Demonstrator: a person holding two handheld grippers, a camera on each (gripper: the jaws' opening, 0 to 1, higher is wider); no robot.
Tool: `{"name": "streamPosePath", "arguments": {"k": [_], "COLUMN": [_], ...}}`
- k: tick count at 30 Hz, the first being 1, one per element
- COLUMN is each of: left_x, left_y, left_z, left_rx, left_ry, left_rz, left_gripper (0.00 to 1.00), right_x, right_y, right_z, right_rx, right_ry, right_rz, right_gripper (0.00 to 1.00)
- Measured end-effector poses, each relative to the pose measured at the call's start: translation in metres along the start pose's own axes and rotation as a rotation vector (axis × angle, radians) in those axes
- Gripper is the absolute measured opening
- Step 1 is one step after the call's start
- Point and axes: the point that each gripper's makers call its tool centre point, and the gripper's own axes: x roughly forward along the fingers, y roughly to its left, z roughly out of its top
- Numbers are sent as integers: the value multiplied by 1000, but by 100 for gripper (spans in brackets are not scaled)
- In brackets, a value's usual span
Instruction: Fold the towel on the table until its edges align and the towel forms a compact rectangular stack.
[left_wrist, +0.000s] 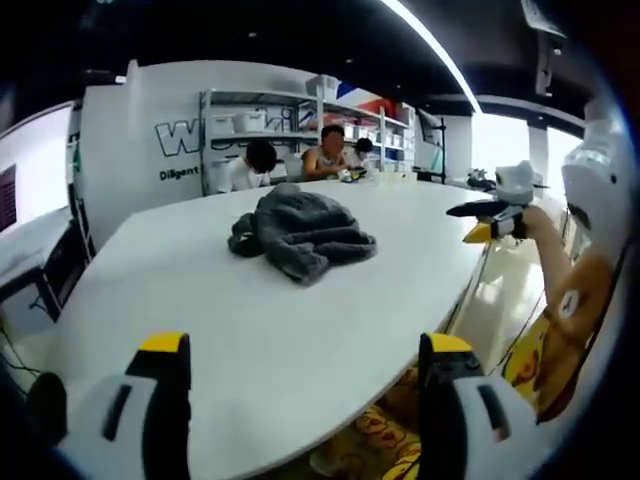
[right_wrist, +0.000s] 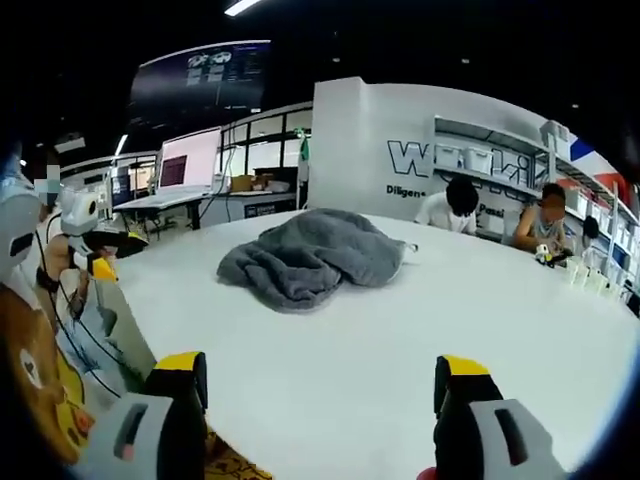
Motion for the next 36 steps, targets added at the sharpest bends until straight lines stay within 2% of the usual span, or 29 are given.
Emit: {"name": "streamPosePath", "arguments": {"k": [10,14,19,22,24,27,31,33,36], "left_x": [-1,-2,-2,-4,-5,-6,-8,-9,-9], "left_y": [-4,-7,-11,-13,-14,-13,-13,-13,-13], "left_z": [3,3,4,5,5,5,5,5,6], "left_rx": [6,9,15,17,18,17,18,19,21], "left_ry": [-11,-13,-16,-18,-19,-19,-19,-18,-17], "left_rz": [-13,-17,-24,-24,-23,-17,-13,-11,-9], "left_gripper": [99,99,99,99,99,99,99,99,99], "right_x": [37,55,92,111,125,146,155,159,162], "right_y": [-17,-32,-64,-78,-84,-85,-65,-46,-34], "right_z": [33,52,75,82,81,71,56,46,38], "right_rx": [-53,-73,-28,9,31,48,59,49,50], "right_ry": [-11,-28,-40,-39,-20,34,76,97,113], "right_rz": [101,127,127,131,135,146,205,265,293], "right_gripper": [88,78,67,59,57,52,46,45,43]}}
